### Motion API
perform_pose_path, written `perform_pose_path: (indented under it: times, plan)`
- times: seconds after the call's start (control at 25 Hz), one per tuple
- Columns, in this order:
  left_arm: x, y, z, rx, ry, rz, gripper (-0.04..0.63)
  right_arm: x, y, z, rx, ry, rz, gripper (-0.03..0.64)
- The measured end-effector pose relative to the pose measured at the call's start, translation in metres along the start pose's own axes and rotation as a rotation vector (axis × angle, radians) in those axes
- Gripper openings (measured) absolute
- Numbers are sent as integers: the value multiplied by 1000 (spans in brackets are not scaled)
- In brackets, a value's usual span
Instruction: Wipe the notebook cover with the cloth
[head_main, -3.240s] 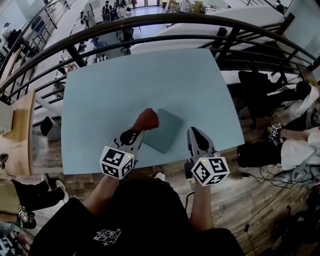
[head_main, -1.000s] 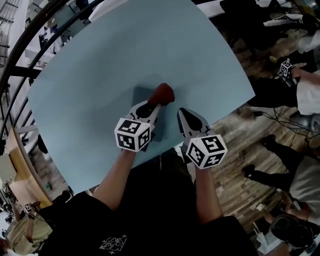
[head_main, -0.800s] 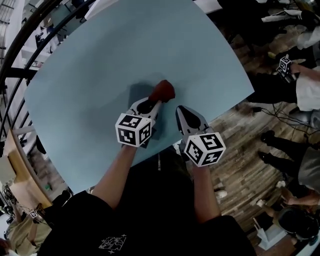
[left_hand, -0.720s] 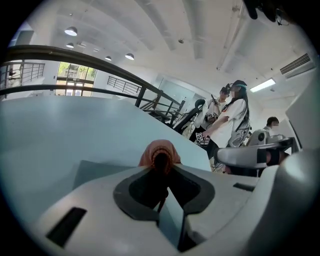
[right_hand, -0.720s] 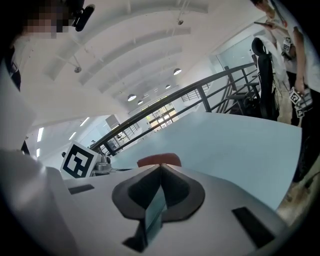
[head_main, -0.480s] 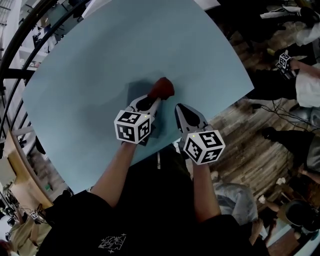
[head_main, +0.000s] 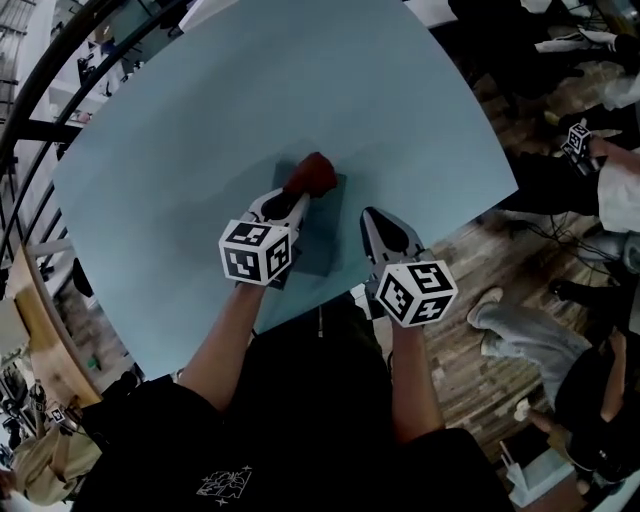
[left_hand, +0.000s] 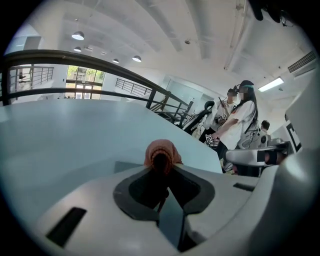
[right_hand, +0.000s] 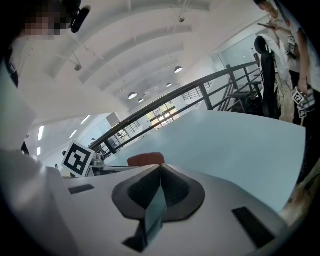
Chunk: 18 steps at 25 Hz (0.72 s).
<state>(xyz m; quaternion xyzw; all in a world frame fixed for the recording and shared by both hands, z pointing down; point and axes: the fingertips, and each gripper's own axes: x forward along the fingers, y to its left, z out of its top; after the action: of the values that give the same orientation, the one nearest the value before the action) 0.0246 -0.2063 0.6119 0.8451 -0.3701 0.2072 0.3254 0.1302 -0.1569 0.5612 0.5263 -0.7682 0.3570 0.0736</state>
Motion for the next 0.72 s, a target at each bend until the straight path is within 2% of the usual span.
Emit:
perform_pose_path:
  times: [0.72]
  plan:
    - [-46,70,-4,-34,-31,151,71,27,39,-6,-53,42,80,8]
